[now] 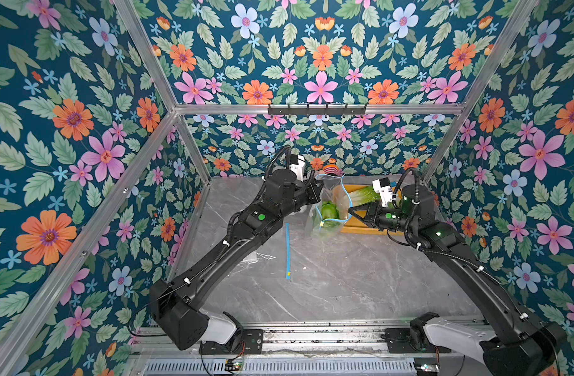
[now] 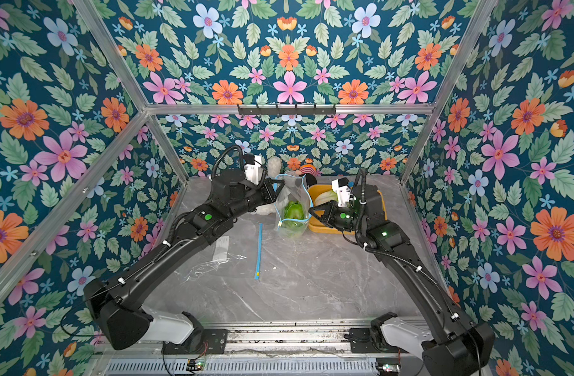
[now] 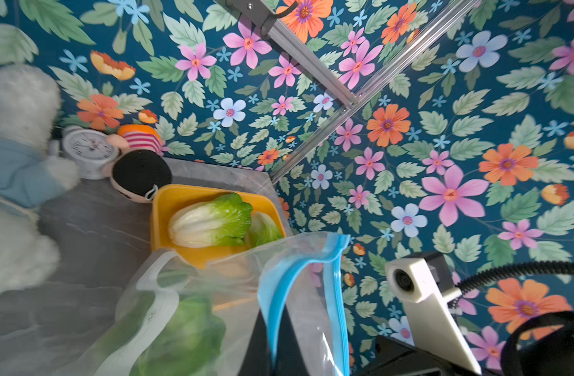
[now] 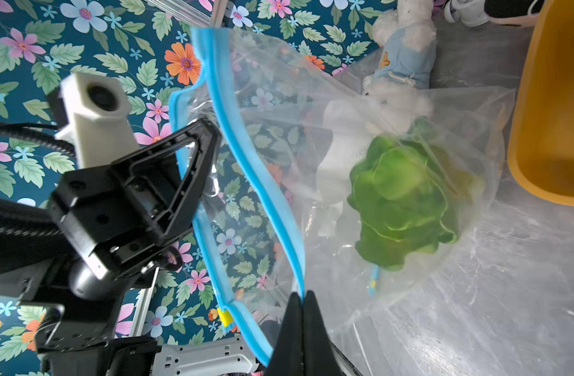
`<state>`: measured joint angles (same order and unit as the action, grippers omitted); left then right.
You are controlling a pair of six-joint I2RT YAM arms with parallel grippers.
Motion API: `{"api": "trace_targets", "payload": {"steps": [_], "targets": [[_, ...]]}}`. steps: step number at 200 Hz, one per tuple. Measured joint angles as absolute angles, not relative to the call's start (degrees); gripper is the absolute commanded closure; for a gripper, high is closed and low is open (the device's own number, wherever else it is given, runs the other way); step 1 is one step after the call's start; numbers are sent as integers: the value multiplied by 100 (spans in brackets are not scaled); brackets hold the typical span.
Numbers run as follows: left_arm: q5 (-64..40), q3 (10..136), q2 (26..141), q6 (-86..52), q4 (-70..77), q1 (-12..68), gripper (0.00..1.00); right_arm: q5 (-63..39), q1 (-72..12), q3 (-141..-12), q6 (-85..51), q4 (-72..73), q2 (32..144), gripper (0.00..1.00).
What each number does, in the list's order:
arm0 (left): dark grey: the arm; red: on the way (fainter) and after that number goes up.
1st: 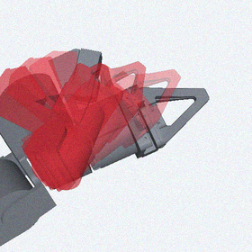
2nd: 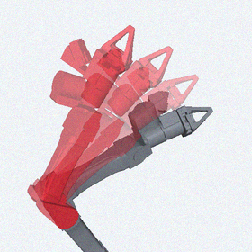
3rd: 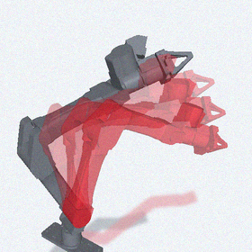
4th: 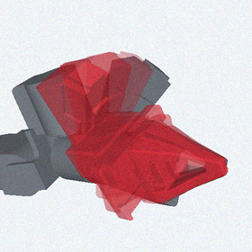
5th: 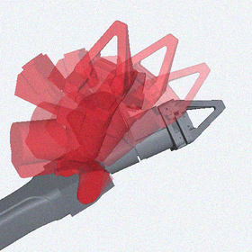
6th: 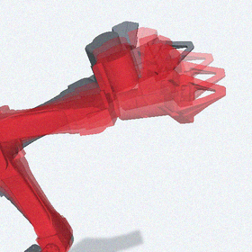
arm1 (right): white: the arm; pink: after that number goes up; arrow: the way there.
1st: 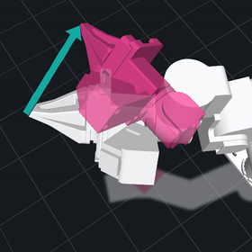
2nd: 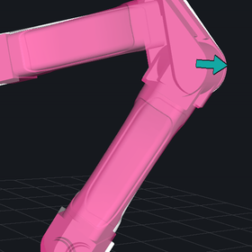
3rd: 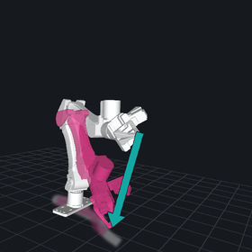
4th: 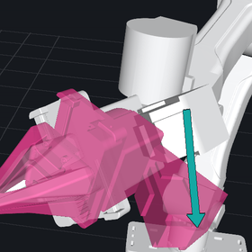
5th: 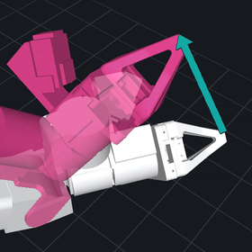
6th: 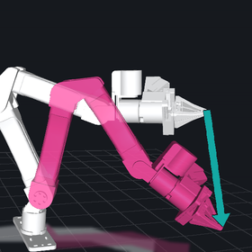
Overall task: Put the chinese cabbages into a zipper bag and zip it
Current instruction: Adjust the zipper food storage bag at the center of the board.
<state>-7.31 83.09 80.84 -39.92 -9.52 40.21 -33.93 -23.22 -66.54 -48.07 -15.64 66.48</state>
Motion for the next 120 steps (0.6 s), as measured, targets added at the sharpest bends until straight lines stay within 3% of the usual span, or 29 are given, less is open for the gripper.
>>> {"api": "trace_targets", "payload": {"steps": [53,120], "targets": [[5,8621,8053,-3122,-2049,3750,100,-3426,-2818,-6685,-4934,-613,7435,100],[-36,8071,8562,-3011,-2187,4060,100,-2519,-2762,-5839,-4880,-902,7363,100]]}}
